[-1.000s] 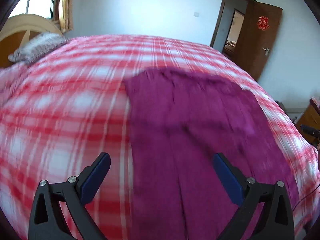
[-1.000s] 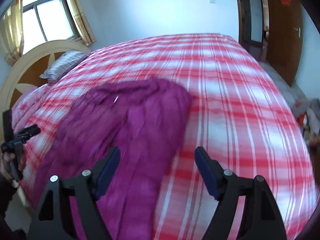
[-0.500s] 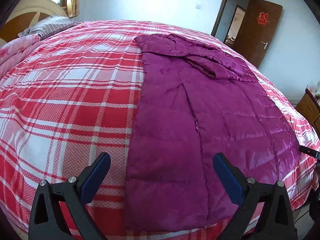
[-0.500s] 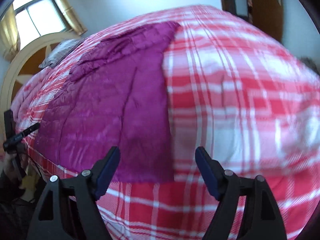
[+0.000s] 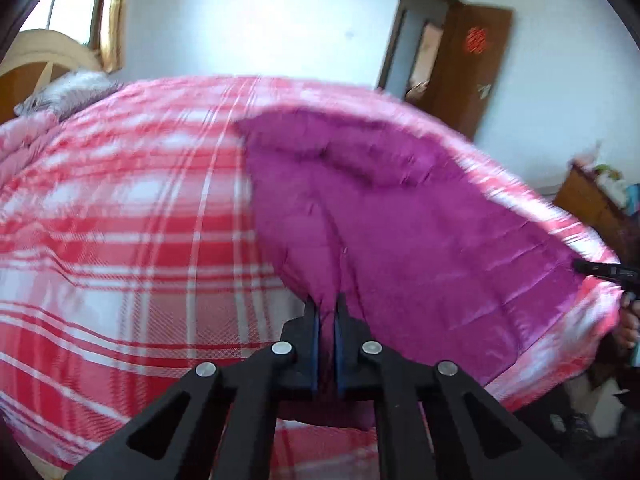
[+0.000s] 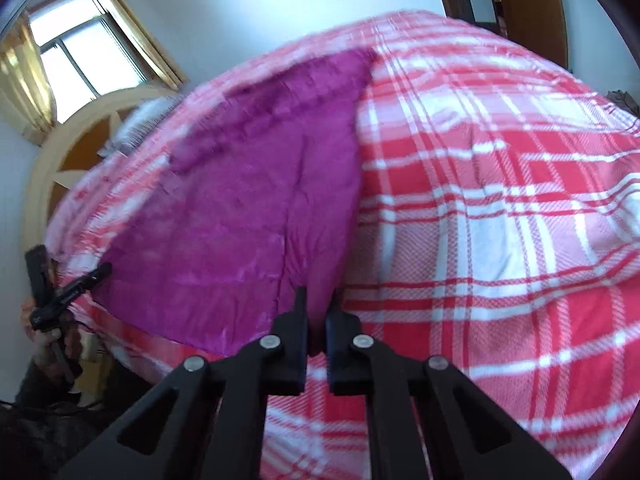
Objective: Fold large clothes
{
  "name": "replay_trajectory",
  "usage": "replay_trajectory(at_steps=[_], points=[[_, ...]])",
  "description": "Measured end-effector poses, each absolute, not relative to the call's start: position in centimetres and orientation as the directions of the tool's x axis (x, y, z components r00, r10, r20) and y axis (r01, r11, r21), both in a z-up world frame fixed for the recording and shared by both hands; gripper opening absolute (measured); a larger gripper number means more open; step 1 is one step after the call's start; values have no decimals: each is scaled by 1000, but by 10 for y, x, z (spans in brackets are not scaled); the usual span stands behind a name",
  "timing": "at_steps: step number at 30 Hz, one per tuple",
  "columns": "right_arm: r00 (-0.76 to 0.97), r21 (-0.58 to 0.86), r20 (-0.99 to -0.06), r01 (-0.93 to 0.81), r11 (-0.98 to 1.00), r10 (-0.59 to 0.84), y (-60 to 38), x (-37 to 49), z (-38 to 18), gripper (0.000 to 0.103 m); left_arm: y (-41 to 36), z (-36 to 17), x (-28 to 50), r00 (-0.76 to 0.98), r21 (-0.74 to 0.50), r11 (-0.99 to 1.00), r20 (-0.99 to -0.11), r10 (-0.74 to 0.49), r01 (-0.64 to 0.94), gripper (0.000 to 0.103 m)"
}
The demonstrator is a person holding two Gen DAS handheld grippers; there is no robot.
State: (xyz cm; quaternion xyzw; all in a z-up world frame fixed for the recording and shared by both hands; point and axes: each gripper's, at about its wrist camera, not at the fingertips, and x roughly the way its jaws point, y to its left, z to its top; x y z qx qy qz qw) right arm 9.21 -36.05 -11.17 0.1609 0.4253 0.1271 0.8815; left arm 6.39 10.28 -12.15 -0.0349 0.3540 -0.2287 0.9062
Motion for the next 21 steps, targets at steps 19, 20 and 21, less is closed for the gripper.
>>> replay_trajectory(at_steps=[19,20,21], points=[[839,434,-388,-199,879,382,-369,62,43,8,117,-35,121,687,-363,820,-450,-571,443,5],[839,440,-395,-186,879,375,-371,77,41,8,114,-39,141,679,-378,819,-461,-572,433,5],[835,457,-402,-172,873,375,-373,94,40,8,112,-41,156,673,-389,817,-467,-574,427,5]])
